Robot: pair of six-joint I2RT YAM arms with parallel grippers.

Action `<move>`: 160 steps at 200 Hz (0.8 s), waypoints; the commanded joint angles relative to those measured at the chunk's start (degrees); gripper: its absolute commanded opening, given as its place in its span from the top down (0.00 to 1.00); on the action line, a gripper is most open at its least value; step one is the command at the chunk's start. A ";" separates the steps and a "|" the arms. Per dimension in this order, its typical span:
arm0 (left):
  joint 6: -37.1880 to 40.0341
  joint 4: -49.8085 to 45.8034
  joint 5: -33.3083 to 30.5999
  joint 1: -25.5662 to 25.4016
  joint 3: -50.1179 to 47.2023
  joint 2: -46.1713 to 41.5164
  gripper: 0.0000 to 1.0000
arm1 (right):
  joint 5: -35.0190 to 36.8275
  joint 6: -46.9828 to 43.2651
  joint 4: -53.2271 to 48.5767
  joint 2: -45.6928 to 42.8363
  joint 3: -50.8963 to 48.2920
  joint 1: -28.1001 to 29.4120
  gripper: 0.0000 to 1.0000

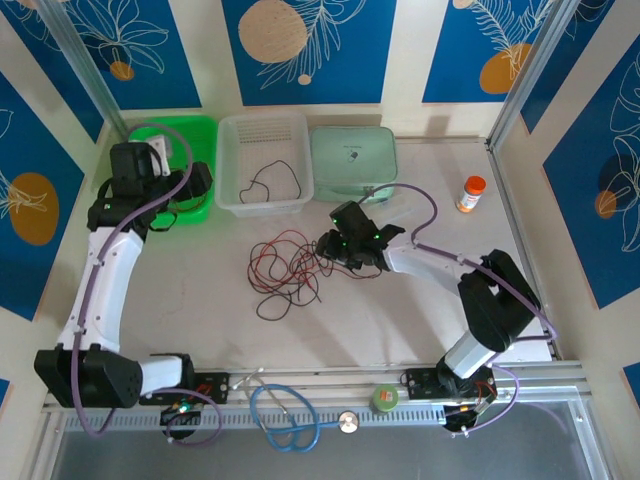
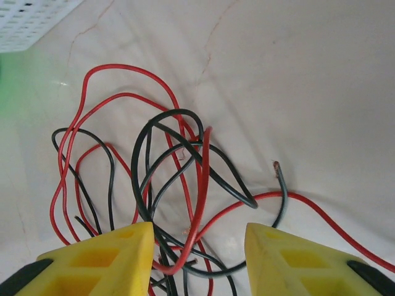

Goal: Untangle the cables

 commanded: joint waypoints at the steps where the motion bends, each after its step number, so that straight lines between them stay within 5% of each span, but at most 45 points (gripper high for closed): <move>1: -1.19 -1.69 0.22 -1.66 -1.55 -2.44 0.06 | -3.45 2.68 3.45 2.40 1.43 0.97 0.57; 30: -0.80 -2.62 -0.68 -3.00 -2.99 -3.62 0.06 | -4.05 4.19 4.23 4.51 2.12 1.71 0.63; 84: -0.77 -5.20 -1.00 -4.95 -2.75 -5.47 0.07 | 1.02 2.21 -0.16 1.66 3.93 2.45 1.00; 160: -1.41 -4.30 -1.29 -12.80 -7.97 -11.04 0.10 | 6.71 -14.15 -14.60 -9.26 19.20 6.38 1.00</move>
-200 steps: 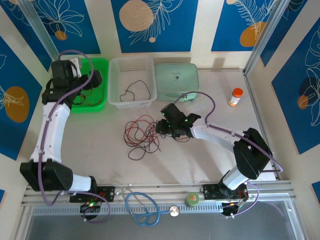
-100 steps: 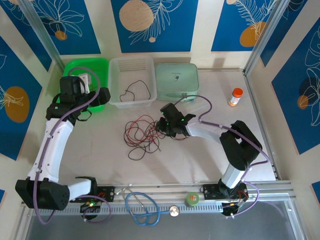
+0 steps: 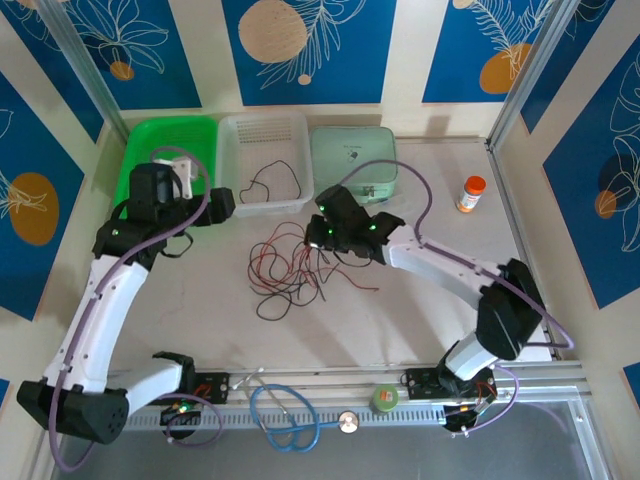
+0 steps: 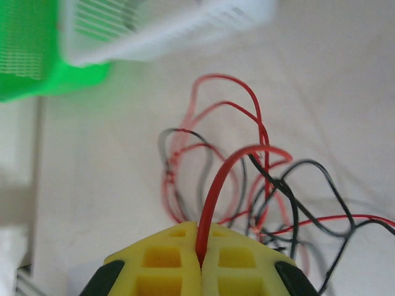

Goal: Untangle the cables

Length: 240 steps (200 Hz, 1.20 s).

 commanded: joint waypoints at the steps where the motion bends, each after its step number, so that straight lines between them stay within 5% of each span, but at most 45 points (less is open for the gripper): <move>1: -0.40 0.53 -0.15 -1.39 -3.01 -2.10 0.10 | 1.82 -7.71 -5.82 -4.29 5.29 0.61 1.00; 105: 1.30 15.09 7.31 -9.40 -9.51 -10.10 0.12 | -16.16 -29.52 -21.03 -3.35 34.73 -0.27 1.00; 160: 3.03 23.23 12.80 -14.18 -13.76 -7.65 0.15 | -21.39 -34.96 -21.73 -3.84 35.27 -1.13 1.00; 240: 8.82 29.19 11.52 -22.52 -16.89 -10.25 0.14 | -27.92 -34.65 -20.54 -7.01 39.94 -4.40 1.00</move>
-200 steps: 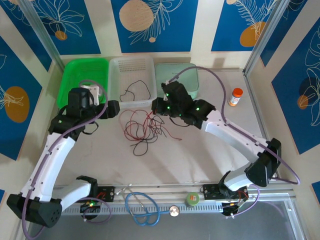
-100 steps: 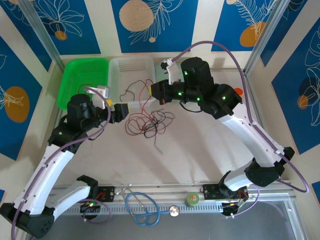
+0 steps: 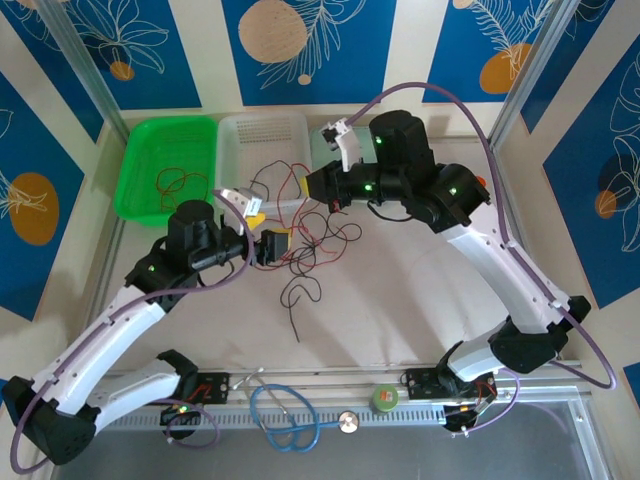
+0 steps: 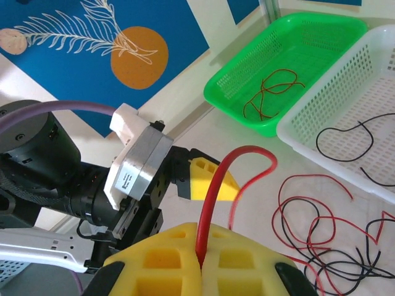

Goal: Untangle the cables

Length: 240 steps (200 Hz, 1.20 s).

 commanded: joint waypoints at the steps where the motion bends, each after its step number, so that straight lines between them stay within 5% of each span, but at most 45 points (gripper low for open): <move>1: 3.17 4.32 1.21 -1.33 -0.23 -2.07 0.14 | -4.55 -1.07 0.10 -2.47 4.45 -0.55 1.00; 68: 6.44 9.95 10.61 -1.88 0.56 -2.40 0.10 | -5.20 -2.68 0.07 -5.05 0.60 -0.64 1.00; 139: 10.45 13.34 5.37 -1.88 1.49 1.57 0.09 | -7.95 -1.51 1.82 -6.82 -2.32 -0.56 1.00; 160: 10.15 15.76 5.46 -1.88 2.46 3.11 0.24 | -7.68 -0.93 2.50 -7.99 -4.05 -0.60 1.00; 208: 11.08 13.71 3.08 -1.84 6.92 3.65 1.00 | -4.88 0.55 3.75 -10.21 -8.31 -0.81 1.00; 240: 12.34 6.03 -5.28 -1.82 11.94 2.55 1.00 | 0.11 3.14 4.72 -11.10 -13.00 -0.99 0.90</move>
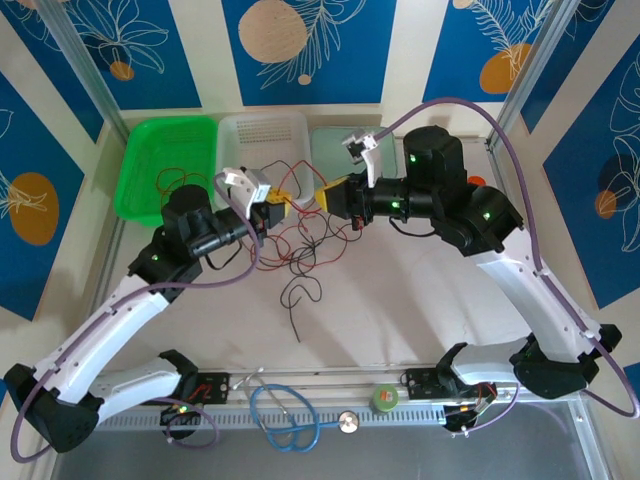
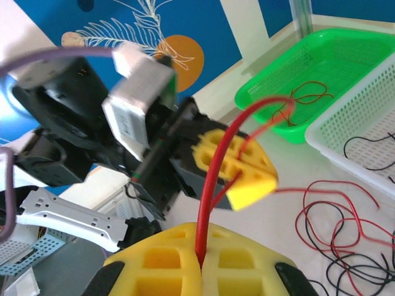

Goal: Untangle the cables

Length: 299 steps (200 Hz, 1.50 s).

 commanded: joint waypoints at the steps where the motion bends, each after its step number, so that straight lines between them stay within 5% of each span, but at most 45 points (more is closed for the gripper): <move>1: 1.57 -5.29 -7.23 -0.36 5.10 -1.63 1.00 | 4.21 2.52 1.15 -1.03 -3.43 -0.47 0.90; 63: 7.32 -20.25 -32.86 1.41 18.94 3.93 1.00 | 9.92 8.35 3.81 -2.21 -16.19 -0.02 0.41; 95: 8.79 -21.60 -38.93 6.28 23.98 7.75 1.00 | 11.99 10.03 4.28 -4.64 -21.73 0.65 0.32; 213: 6.66 -14.25 -33.59 35.85 30.66 29.27 1.00 | 14.75 14.52 2.19 -11.70 -34.73 1.55 0.31; 245: 1.35 -13.07 -27.67 43.05 30.57 37.27 1.00 | 15.50 15.57 1.47 -12.45 -36.30 1.55 0.31; 299: -4.62 -16.43 -18.84 46.23 32.06 49.21 1.00 | 17.18 15.96 1.47 -8.20 -35.13 2.48 0.31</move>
